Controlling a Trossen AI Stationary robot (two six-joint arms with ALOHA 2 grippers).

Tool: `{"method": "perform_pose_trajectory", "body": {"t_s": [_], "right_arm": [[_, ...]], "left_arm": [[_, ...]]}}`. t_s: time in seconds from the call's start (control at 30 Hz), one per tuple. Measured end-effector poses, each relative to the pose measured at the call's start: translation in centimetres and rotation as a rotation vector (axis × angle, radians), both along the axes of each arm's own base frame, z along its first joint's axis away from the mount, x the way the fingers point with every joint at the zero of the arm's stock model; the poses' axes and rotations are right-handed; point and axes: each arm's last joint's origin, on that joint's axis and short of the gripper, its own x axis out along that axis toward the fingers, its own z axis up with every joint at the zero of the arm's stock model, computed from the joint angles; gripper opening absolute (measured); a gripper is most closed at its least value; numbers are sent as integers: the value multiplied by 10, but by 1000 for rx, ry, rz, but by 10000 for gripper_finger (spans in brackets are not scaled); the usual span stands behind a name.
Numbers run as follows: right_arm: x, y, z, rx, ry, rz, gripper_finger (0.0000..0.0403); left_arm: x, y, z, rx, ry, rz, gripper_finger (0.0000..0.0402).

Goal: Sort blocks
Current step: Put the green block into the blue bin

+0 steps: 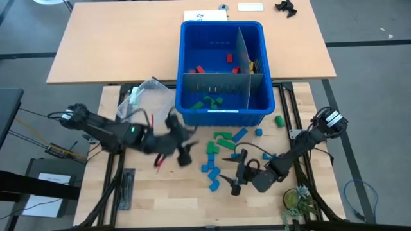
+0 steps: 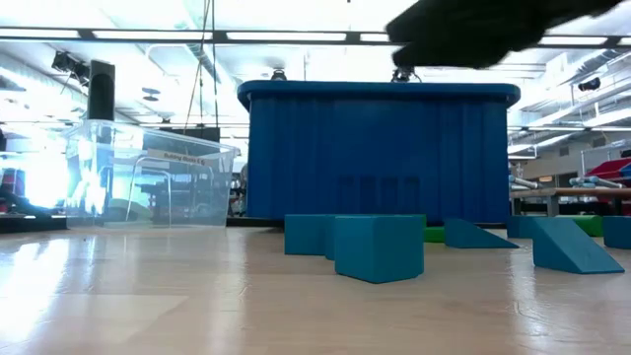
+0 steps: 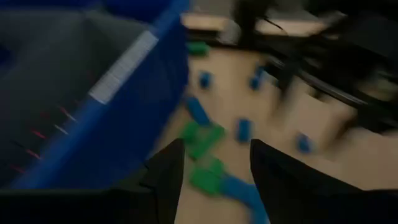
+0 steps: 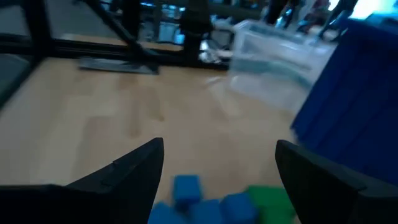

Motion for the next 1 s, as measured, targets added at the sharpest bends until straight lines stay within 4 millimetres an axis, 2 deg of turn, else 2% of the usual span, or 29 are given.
{"method": "perform_pose_trajectory", "body": {"t_s": [0.1, 0.17, 0.33, 0.47, 0.7, 1.0], "right_arm": [[9, -13, -1, -46, 47, 15, 306], [16, -28, -9, -45, 132, 48, 306], [31, -79, -28, 142, 349, 65, 306], [34, -109, -35, 197, 455, 70, 306], [39, -135, -47, 221, 457, 74, 306], [50, -140, -75, 197, 450, 103, 304]], "left_arm": [[-6, -24, -10, -65, 32, -15, 186], [-8, -38, -17, -89, 46, -21, 186], [-8, -62, -33, -119, 74, -28, 186], [-5, -73, -45, -115, 91, -20, 186], [2, -79, -59, -130, 114, 9, 186], [4, -80, -59, -130, 78, 47, 186]]}}
